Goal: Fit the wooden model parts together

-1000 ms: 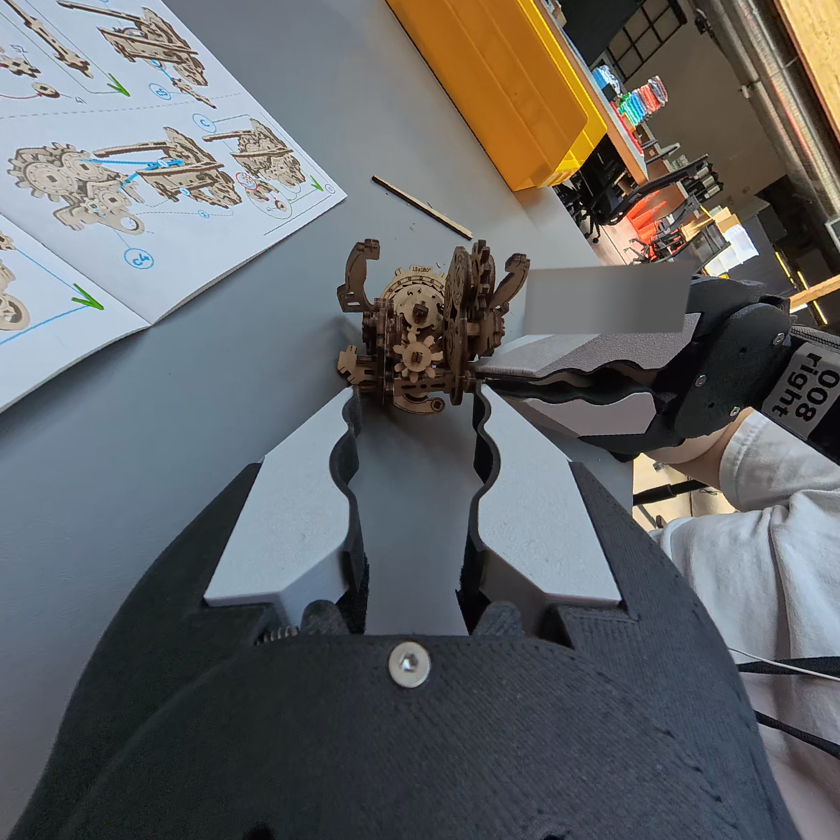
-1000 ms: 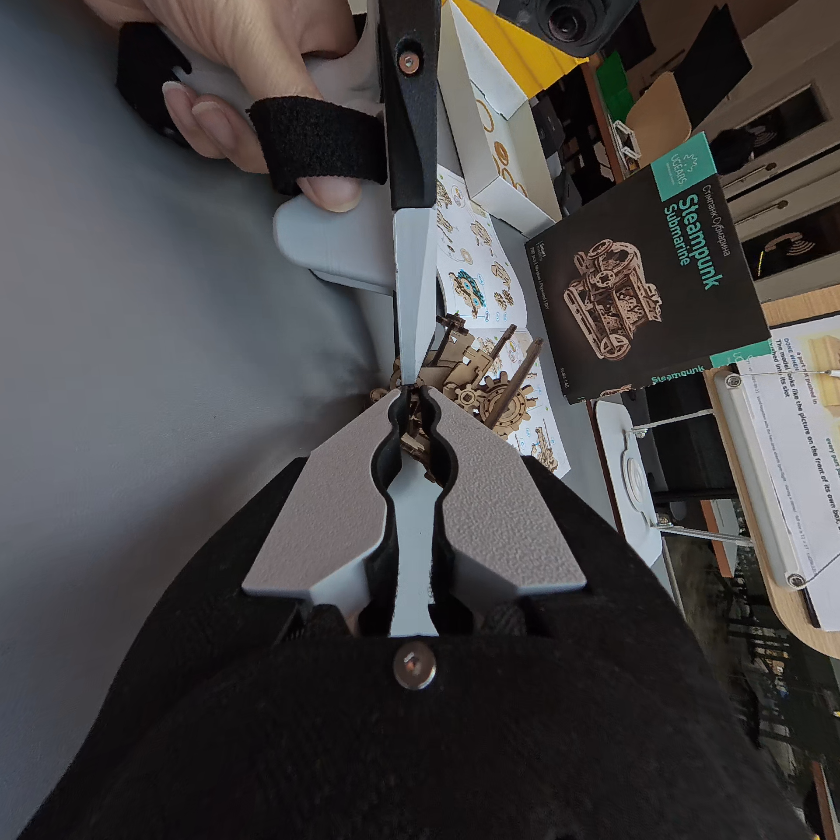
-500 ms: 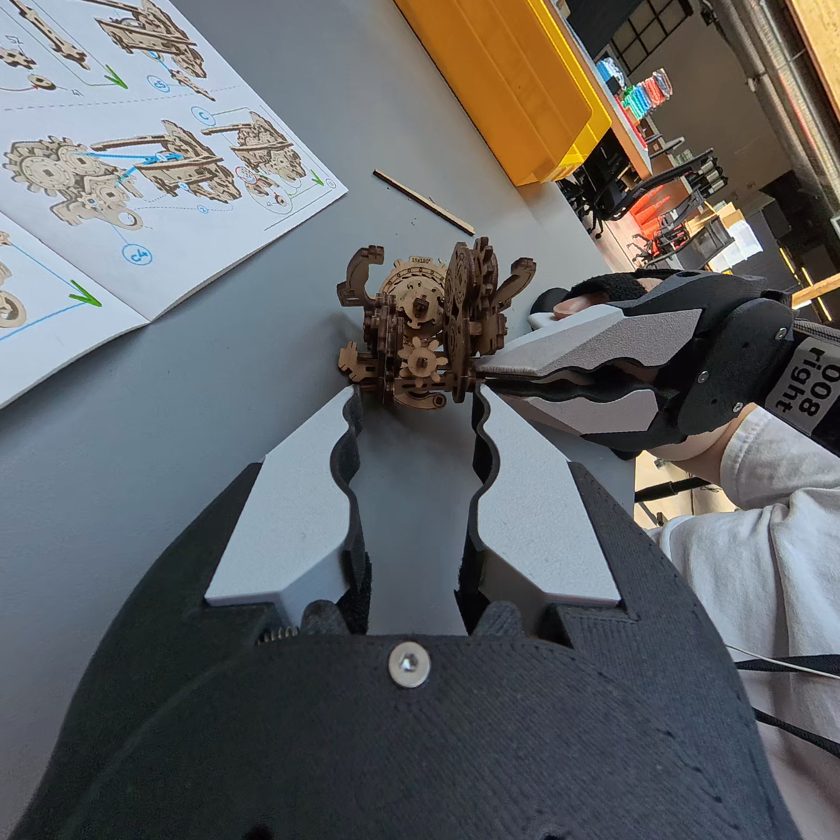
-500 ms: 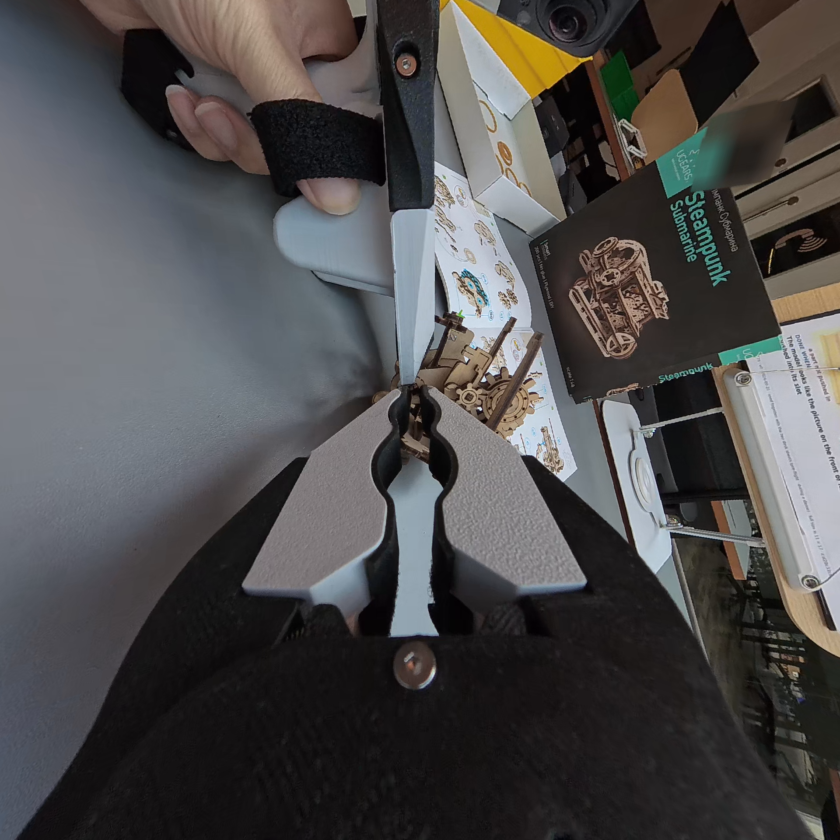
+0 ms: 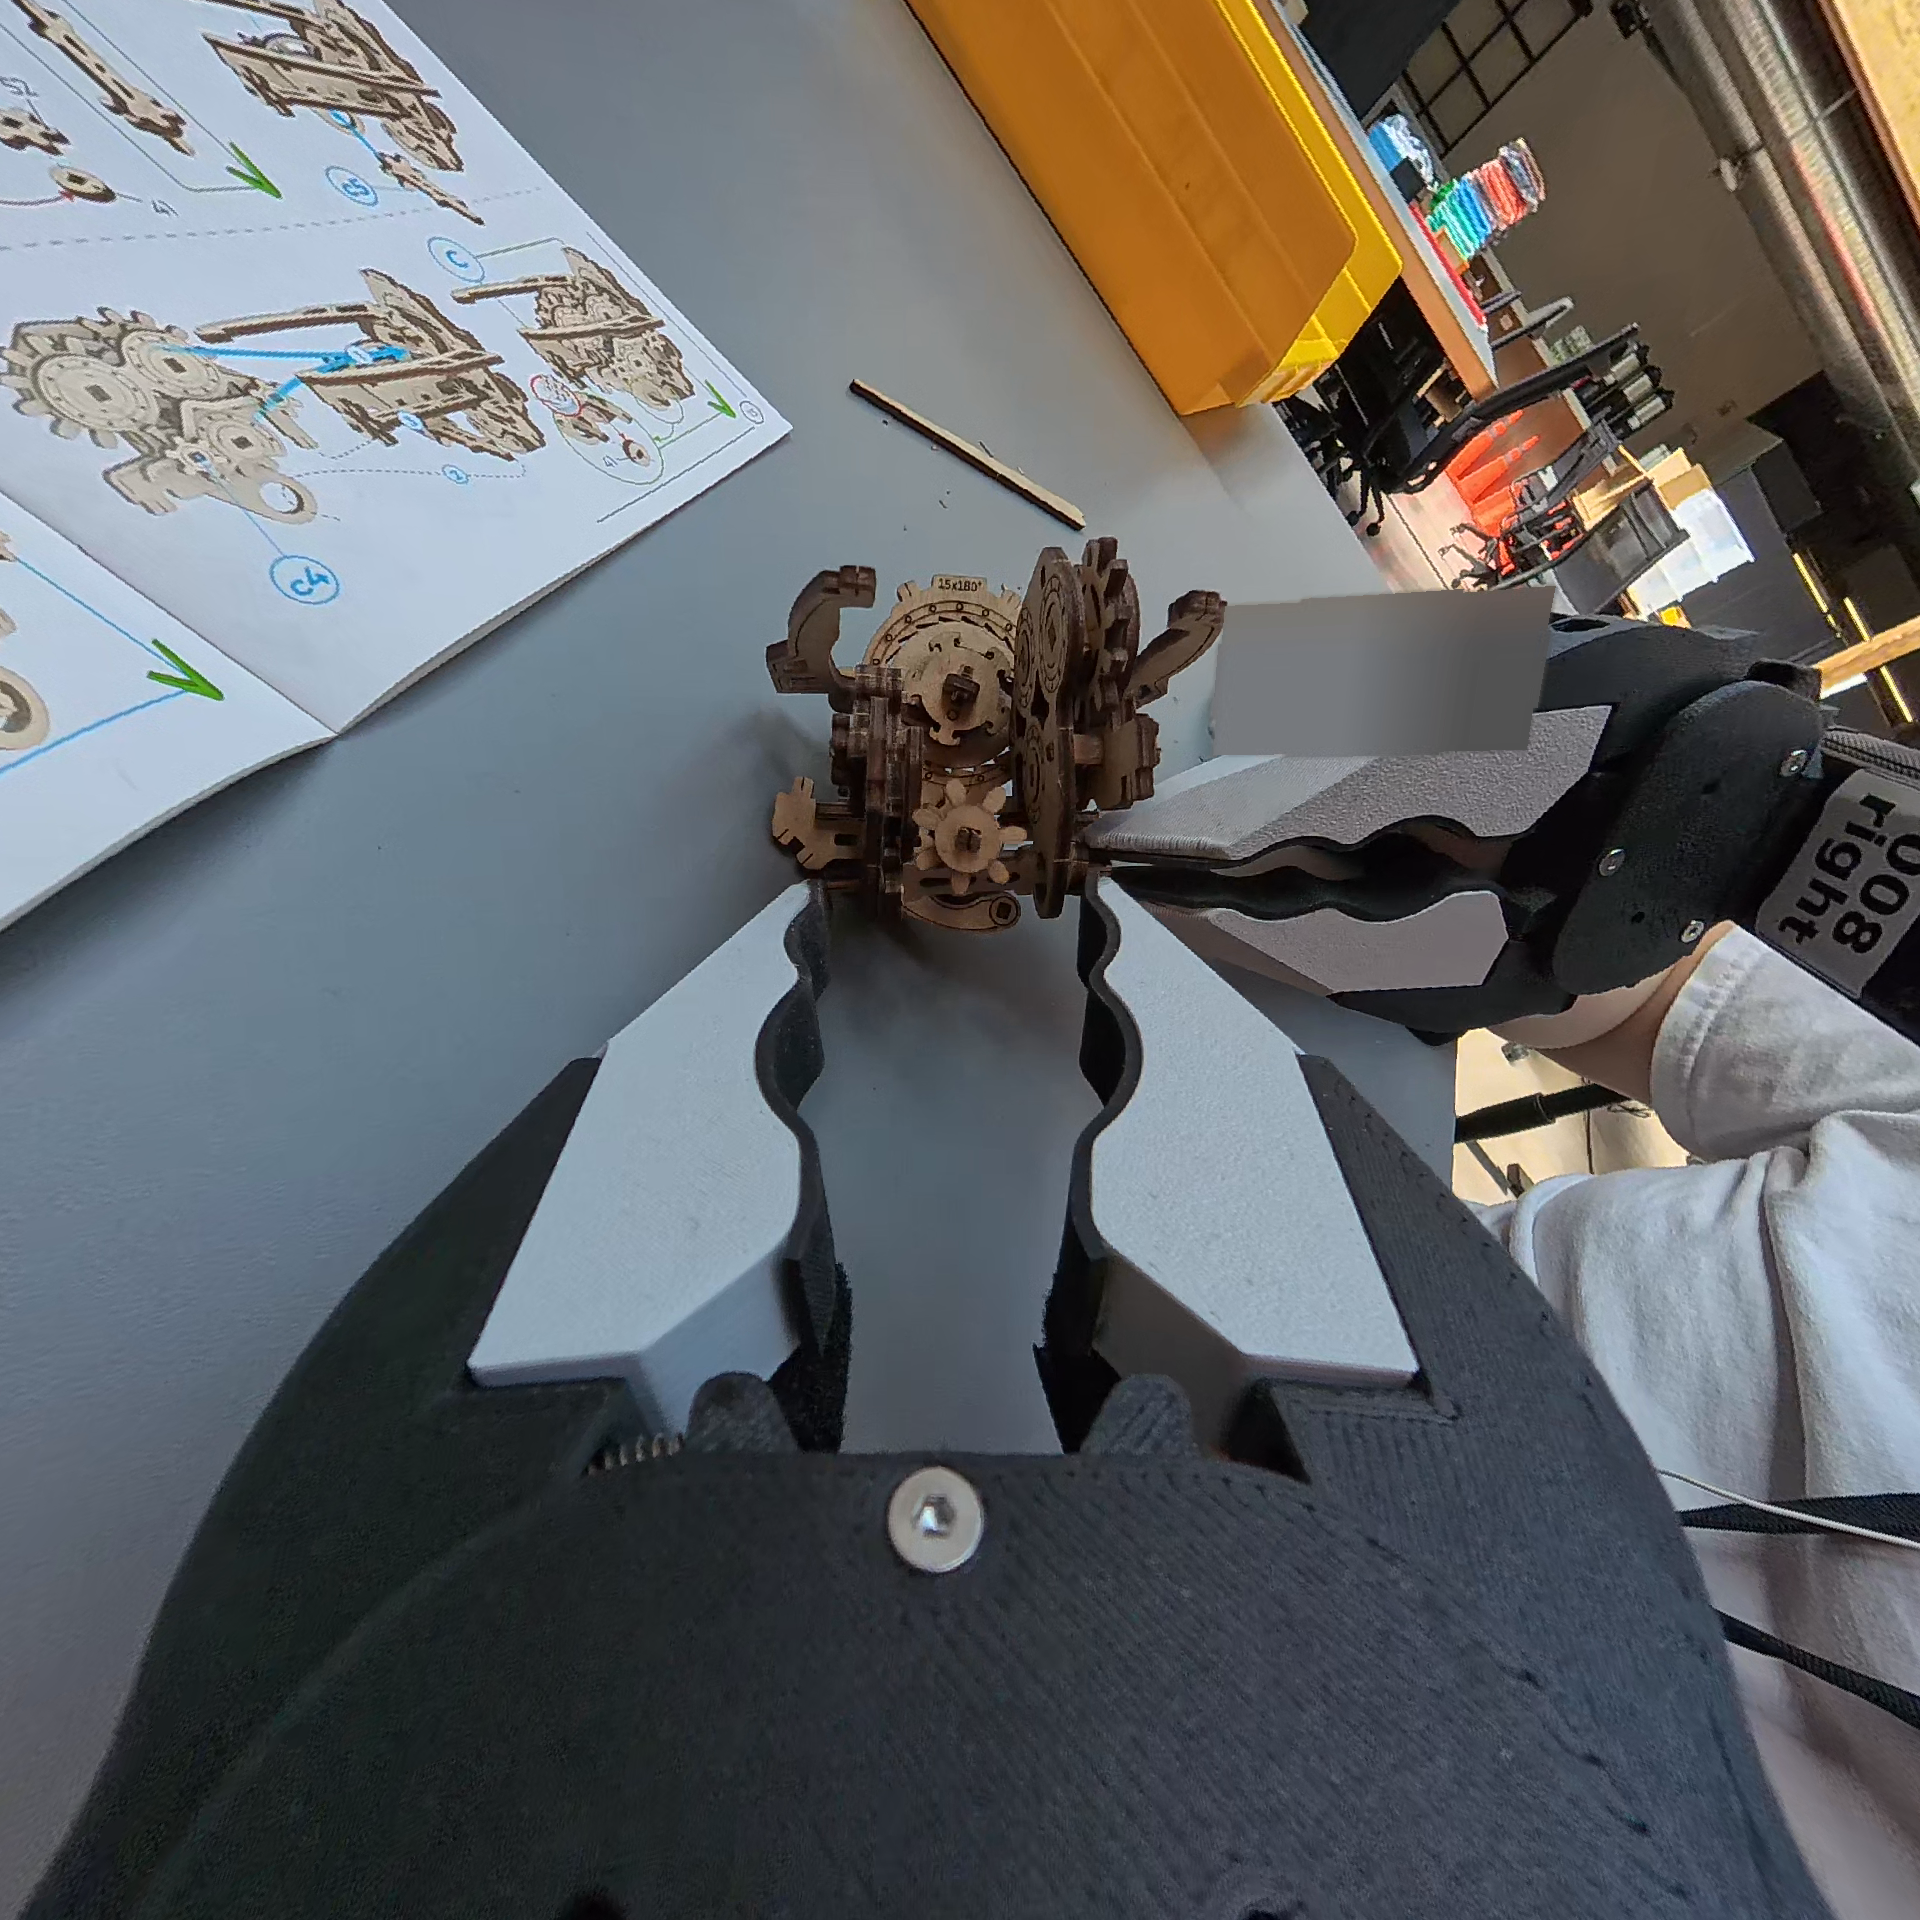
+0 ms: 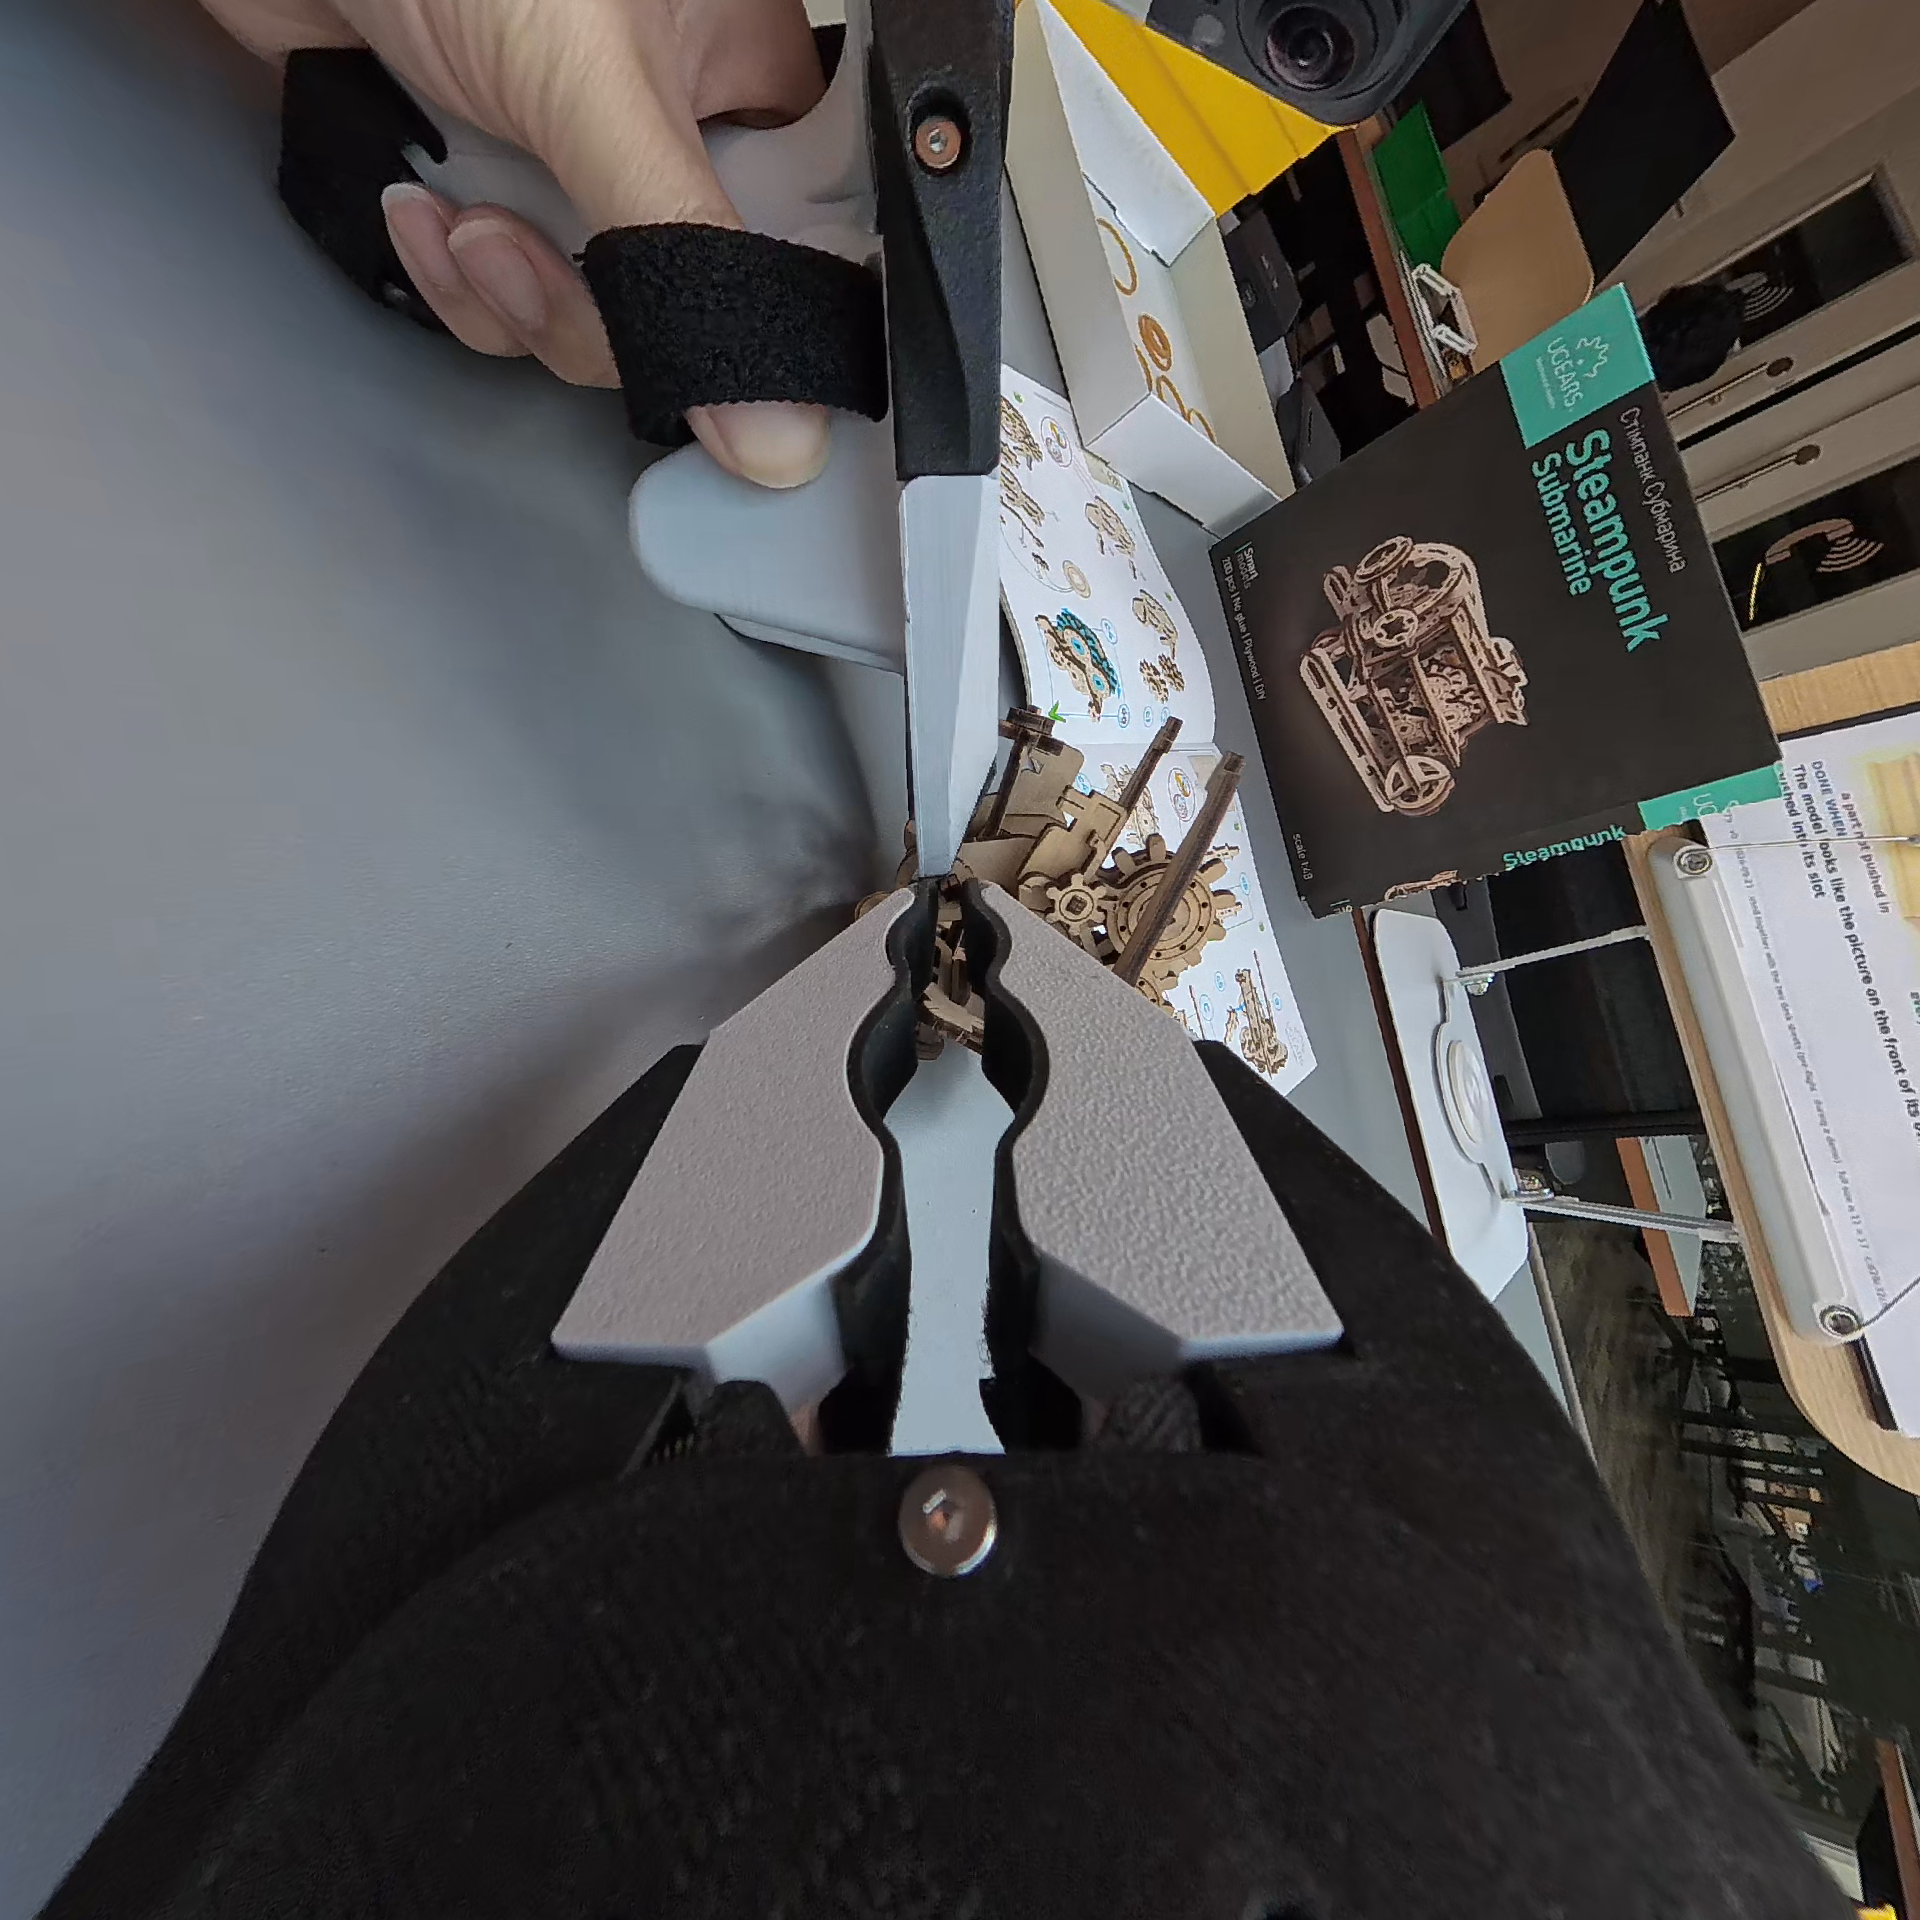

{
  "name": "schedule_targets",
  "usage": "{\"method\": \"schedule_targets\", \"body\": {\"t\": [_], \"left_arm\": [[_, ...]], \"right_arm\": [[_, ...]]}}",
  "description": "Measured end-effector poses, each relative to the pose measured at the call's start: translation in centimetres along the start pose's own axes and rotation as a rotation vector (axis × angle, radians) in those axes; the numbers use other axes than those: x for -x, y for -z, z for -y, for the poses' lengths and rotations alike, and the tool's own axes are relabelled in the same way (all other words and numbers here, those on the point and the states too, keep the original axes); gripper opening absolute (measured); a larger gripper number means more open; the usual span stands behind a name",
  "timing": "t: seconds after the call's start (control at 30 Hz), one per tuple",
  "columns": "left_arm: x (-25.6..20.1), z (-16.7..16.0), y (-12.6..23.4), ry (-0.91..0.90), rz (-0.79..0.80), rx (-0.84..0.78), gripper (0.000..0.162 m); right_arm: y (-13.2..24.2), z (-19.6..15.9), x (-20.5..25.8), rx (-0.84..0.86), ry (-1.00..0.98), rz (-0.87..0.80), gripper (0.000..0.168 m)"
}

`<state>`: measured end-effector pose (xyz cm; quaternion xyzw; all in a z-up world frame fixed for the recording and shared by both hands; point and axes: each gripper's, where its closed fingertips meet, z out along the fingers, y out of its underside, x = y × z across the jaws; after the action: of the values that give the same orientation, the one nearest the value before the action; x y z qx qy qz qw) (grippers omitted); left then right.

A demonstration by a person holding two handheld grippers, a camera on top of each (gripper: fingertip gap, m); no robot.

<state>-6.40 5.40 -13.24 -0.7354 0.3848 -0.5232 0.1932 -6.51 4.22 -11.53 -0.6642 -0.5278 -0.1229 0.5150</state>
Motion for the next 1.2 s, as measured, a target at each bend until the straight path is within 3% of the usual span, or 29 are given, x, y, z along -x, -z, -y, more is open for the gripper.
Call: {"method": "schedule_targets", "body": {"t": [0.3, 0.57, 0.63, 0.77, 0.8, 0.97, 1.07, 1.2], "left_arm": [[-0.3, -0.1, 0.2, 0.020, -0.035, 0.000, 0.047], [-0.5, -0.8, 0.2, -0.065, -0.014, 0.051, 0.047], [-0.7, -0.9, 0.2, -0.076, -0.025, 0.062, 0.047], [-0.9, -1.1, 0.0, -0.089, -0.031, 0.073, 0.047], [-0.9, -1.1, 0.0, -0.091, -0.032, 0.074, 0.047], [-1.0, -1.1, 0.0, -0.118, -0.028, 0.078, 0.047], [-1.1, -1.1, 0.0, -0.149, -0.018, 0.081, 0.047], [-0.8, -0.9, -0.1, -0.157, -0.001, 0.080, 0.047]], "right_arm": [[0.7, -0.2, 0.7, -0.020, -0.045, 0.051, 0.004], [3.6, 0.7, -2.4, -0.189, -0.183, 0.049, 0.007], [3.9, 0.4, -3.5, -0.225, -0.242, 0.077, 0.016], [3.0, -1.3, -4.7, -0.228, -0.355, 0.197, 0.065], [2.7, -1.7, -4.7, -0.228, -0.375, 0.245, 0.070], [0.6, -2.4, -2.5, -0.216, -0.579, 0.627, 0.098], [0.0, -1.8, -1.6, -0.234, -0.634, 0.797, 0.098], [-0.8, -1.6, -1.1, -0.205, -0.599, 0.862, 0.095]]}}
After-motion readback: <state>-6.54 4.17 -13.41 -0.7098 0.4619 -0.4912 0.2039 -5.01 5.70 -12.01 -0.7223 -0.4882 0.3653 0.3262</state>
